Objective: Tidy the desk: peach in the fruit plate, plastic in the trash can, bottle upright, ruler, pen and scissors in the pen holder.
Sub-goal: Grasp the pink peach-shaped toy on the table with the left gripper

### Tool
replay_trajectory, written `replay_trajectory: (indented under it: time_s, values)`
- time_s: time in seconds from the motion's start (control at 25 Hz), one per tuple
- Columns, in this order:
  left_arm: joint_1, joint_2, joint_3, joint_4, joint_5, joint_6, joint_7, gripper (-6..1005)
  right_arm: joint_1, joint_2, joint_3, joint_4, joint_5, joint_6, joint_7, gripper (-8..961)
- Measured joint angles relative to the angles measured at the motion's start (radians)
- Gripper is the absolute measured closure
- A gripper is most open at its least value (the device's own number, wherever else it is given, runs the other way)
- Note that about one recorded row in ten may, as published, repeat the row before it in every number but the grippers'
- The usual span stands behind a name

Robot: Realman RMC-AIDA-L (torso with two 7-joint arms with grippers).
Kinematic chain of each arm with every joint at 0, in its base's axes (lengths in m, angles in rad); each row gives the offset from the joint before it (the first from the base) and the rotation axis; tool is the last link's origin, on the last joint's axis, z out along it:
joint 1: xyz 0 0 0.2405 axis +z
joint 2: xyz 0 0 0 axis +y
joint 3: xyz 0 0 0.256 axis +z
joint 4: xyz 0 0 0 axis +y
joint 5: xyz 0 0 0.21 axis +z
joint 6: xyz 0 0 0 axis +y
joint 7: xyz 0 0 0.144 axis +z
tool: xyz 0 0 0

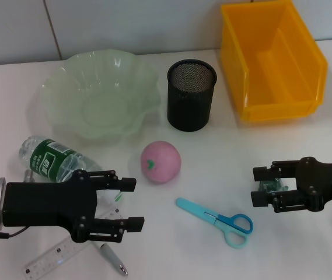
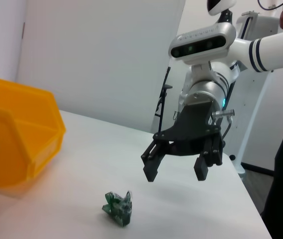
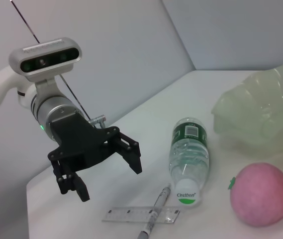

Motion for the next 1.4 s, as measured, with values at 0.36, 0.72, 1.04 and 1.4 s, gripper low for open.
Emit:
replay_trajectory:
  time_s: [0.36,0.72,1.04,1.4]
  values:
    - [-0.005,0.008,-0.002,0.000,0.018,0.004,-0.011,225,0.014,0.007,-0.006,0.000,0.001,0.000,-0.001,207]
    - [-0.008,0.013,-0.004,0.000,0.020,0.005,-0.013,233,0.019,0.007,-0.007,0.000,0.001,0.002,-0.001,208]
    - [-0.039,0.001,-0.013,0.030,0.015,-0.002,-0.013,241,0.017,0.007,-0.007,0.000,0.001,0.002,0.000,210]
    - [-0.202,-0.048,-0.028,0.167,0.131,-0.114,-0.030,250,0.019,0.005,-0.006,0.002,0.000,0.003,0.005,212]
